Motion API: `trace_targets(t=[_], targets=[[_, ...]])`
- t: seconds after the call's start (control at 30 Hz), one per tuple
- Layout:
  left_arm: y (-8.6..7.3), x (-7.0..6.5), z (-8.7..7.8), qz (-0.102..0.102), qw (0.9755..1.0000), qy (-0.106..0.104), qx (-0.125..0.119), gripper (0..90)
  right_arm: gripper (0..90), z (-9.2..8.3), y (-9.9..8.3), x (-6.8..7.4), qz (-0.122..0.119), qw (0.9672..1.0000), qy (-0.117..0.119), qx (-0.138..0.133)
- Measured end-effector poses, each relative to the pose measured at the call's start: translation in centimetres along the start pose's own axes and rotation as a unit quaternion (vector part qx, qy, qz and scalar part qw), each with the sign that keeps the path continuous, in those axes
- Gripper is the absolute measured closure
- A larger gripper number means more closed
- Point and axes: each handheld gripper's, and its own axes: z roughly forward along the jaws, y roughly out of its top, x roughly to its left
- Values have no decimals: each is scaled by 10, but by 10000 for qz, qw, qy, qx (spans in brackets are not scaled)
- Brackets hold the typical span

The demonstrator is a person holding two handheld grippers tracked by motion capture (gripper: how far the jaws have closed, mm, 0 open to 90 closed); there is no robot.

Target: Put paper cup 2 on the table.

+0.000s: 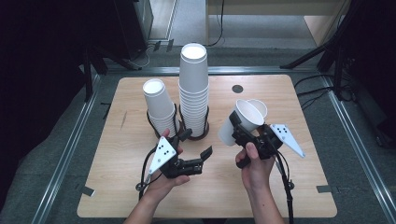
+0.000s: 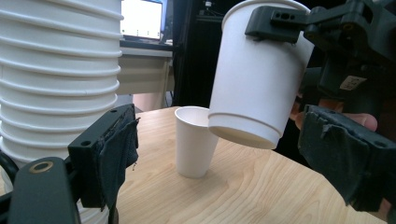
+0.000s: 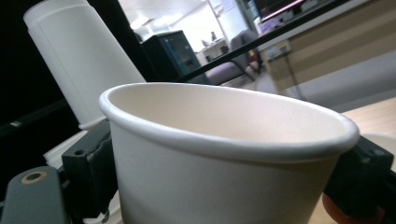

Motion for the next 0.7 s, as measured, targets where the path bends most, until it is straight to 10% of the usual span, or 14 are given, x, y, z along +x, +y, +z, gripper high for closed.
trace_targets(t=[0.43,0.7], targets=[[1,5,-2,-85,9999,58,9,122,128,0,3,2,-1335,9908,-64,-191],[6,11,-4,-160,9997,176,65,122,126,-6,6,-3,-2245,9736,87,-396]])
